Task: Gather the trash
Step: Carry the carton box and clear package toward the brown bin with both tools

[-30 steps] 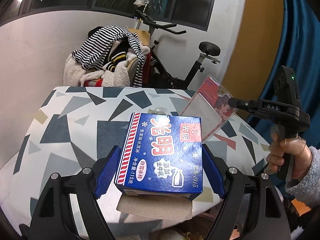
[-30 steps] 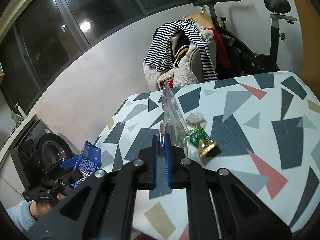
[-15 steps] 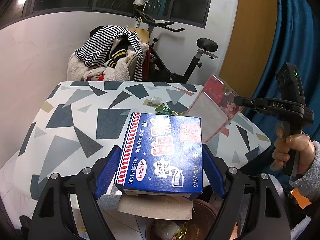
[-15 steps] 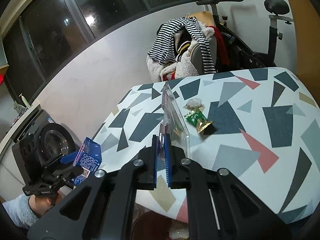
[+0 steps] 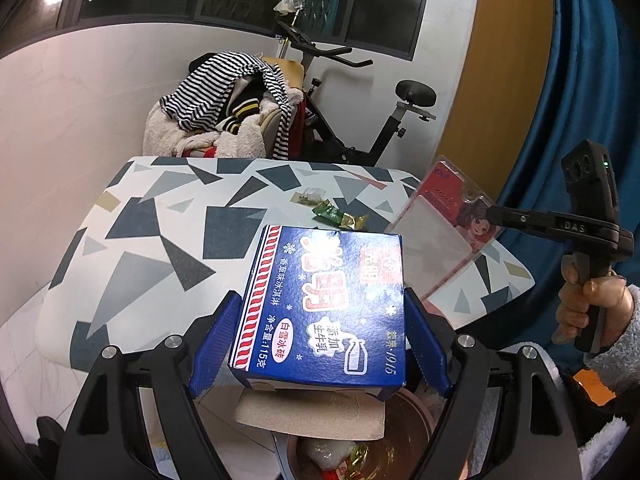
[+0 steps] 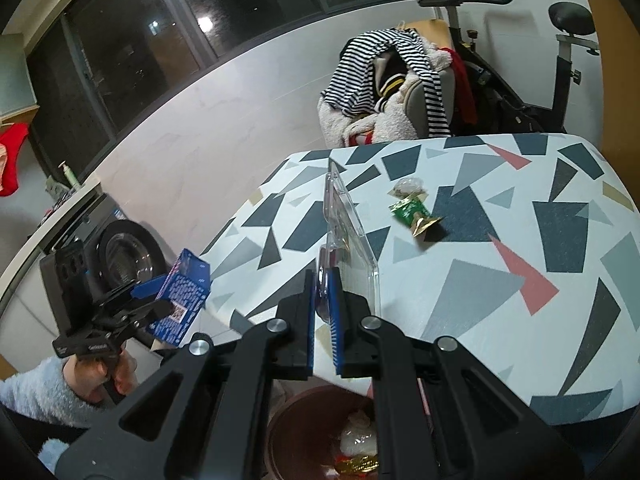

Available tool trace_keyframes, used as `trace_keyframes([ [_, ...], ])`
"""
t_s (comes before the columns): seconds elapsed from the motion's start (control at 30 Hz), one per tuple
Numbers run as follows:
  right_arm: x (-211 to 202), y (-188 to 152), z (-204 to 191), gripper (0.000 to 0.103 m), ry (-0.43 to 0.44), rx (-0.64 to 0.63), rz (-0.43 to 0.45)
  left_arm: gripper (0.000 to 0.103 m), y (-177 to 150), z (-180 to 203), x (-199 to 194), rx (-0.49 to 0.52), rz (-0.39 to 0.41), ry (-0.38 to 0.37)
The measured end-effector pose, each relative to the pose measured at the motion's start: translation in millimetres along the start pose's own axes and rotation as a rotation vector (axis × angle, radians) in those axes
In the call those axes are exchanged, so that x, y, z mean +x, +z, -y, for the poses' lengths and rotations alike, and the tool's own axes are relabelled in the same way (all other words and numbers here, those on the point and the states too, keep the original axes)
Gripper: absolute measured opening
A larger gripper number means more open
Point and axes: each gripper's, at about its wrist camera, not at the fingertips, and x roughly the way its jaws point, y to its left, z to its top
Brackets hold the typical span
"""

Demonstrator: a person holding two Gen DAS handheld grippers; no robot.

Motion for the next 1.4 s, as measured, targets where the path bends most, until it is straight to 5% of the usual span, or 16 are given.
trace_keyframes([
  [0.57,8,-57,-18,0.010,0.091,0.005,-0.174,0.078,-22,8,-12,0.001,-0.026,-0.016],
  [0.97,8,-71,-30,0.010,0.142,-0.001,-0.216,0.078,-32,10,-7,-0.013,-0.035,-0.027],
  [1.4,40,-109,-24,0.010,0.123,0.034,-0.417,0.078,-48,14,3,-0.012,-0.077,-0.050],
])
